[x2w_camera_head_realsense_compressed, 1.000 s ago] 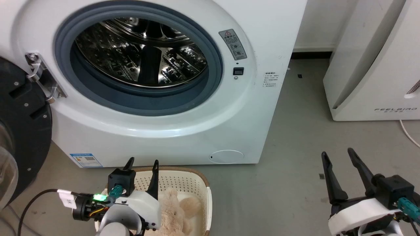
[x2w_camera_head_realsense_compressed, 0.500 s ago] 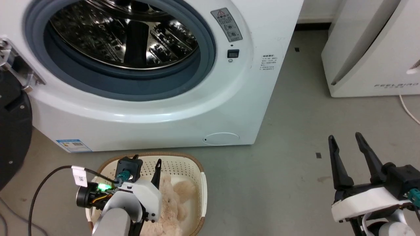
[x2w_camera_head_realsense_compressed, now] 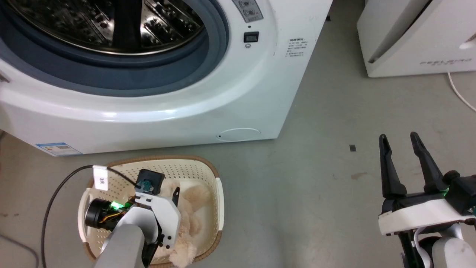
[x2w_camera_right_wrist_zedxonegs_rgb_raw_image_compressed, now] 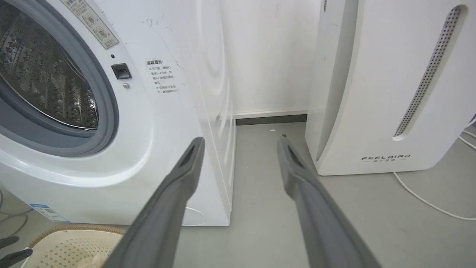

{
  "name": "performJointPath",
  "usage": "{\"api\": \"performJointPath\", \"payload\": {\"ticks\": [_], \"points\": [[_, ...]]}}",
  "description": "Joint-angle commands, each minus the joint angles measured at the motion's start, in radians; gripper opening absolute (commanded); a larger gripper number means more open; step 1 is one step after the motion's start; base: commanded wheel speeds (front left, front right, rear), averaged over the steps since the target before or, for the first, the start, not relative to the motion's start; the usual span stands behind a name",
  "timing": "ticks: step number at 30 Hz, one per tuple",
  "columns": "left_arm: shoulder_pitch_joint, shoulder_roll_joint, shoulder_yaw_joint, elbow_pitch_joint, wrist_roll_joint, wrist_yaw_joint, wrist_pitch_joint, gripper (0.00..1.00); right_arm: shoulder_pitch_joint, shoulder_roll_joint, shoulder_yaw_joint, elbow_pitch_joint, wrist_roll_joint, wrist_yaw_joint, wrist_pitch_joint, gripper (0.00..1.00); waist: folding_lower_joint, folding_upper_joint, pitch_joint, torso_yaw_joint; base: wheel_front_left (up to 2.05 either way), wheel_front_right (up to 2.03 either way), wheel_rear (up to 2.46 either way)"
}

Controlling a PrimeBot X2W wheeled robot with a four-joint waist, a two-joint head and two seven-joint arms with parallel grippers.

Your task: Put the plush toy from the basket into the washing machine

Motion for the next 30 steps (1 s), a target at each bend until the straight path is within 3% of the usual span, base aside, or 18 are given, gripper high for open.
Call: {"api": "performJointPath", "payload": {"ticks": [1, 19, 30], "points": [[-0.031, 0.009, -0.016, 0.029, -0.008, -0.004, 0.016, 1.0, -0.022, 0.0, -0.001, -0.005, 0.017, -0.001, -0.012, 1.0, -0.0001, 0.0, 0.026, -0.012, 0.0, 0.0, 0.0], [-0.21, 0.116, -0.185, 0.203, -0.117, -0.022, 0.217, 1.0, -0.108, 0.0, 0.015, -0.013, 0.087, -0.001, -0.047, 1.0, -0.0001, 0.0, 0.217, -0.077, 0.0, 0.0, 0.0], [-0.316, 0.192, -0.285, 0.276, -0.211, -0.033, 0.26, 1.0, -0.161, 0.0, 0.004, -0.015, 0.129, -0.001, -0.07, 1.0, -0.0001, 0.0, 0.333, -0.109, 0.0, 0.0, 0.0]]}}
